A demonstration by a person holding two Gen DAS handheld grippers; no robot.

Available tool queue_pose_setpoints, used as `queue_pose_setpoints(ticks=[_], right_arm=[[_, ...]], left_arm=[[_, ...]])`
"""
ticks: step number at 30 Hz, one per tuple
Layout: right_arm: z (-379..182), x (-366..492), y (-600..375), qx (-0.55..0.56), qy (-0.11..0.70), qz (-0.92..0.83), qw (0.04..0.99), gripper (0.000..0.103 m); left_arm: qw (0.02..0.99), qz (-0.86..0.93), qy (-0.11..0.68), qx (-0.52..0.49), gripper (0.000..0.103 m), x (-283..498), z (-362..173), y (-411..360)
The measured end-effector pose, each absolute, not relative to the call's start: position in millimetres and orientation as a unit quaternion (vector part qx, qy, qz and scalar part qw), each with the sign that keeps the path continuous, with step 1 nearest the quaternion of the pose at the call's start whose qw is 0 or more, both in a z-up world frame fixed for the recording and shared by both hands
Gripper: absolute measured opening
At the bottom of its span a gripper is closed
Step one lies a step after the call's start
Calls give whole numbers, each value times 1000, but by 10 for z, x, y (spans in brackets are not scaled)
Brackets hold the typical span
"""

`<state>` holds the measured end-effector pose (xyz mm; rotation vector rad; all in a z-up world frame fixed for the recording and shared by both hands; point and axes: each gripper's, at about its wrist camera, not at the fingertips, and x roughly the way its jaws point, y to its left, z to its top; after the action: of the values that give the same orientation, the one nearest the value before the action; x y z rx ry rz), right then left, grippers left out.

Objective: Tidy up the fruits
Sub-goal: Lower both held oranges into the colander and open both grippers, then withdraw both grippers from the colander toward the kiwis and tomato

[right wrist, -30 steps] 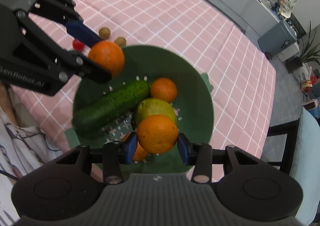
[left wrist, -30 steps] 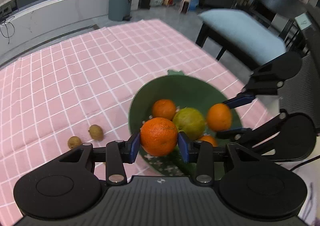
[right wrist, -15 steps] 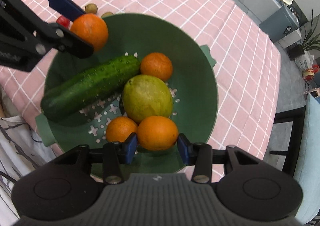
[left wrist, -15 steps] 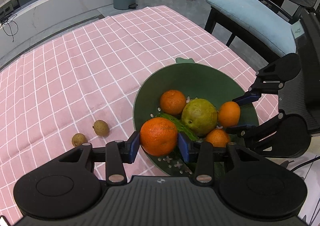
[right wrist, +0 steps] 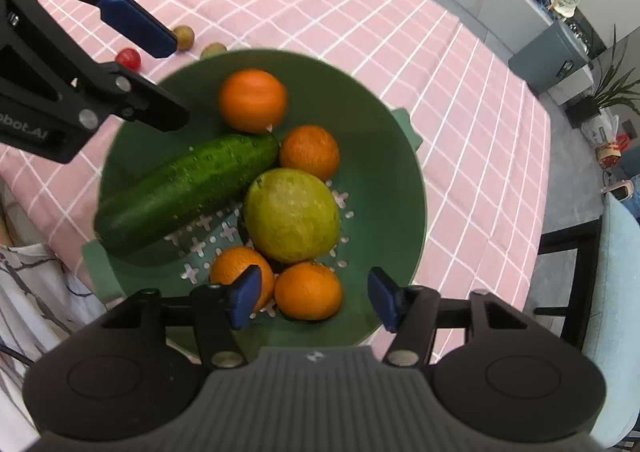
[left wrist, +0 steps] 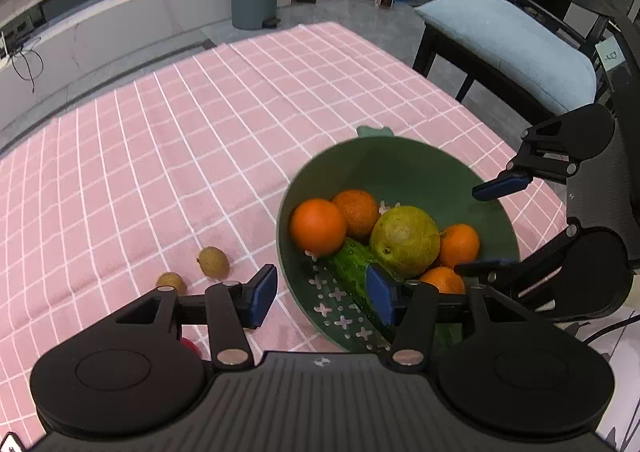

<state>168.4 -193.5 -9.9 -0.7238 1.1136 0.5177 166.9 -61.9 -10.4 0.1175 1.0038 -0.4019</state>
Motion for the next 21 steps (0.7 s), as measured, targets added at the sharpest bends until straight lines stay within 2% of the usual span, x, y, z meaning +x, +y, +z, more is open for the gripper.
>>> queue_pose_setpoints(ticks=[2, 13, 21], right_arm=[[-37, 1638, -1910, -336, 500, 233, 764, 69], [436, 1372, -1791, -267, 436, 226, 829, 69], [638, 1213, -1458, -243, 384, 294, 841, 67]], left_arm=[[860, -191, 470, 60, 61, 1625, -47, -599], [886, -202, 415, 52, 61, 1325, 270, -382], [886, -223, 405, 32, 61, 1203, 254, -55]])
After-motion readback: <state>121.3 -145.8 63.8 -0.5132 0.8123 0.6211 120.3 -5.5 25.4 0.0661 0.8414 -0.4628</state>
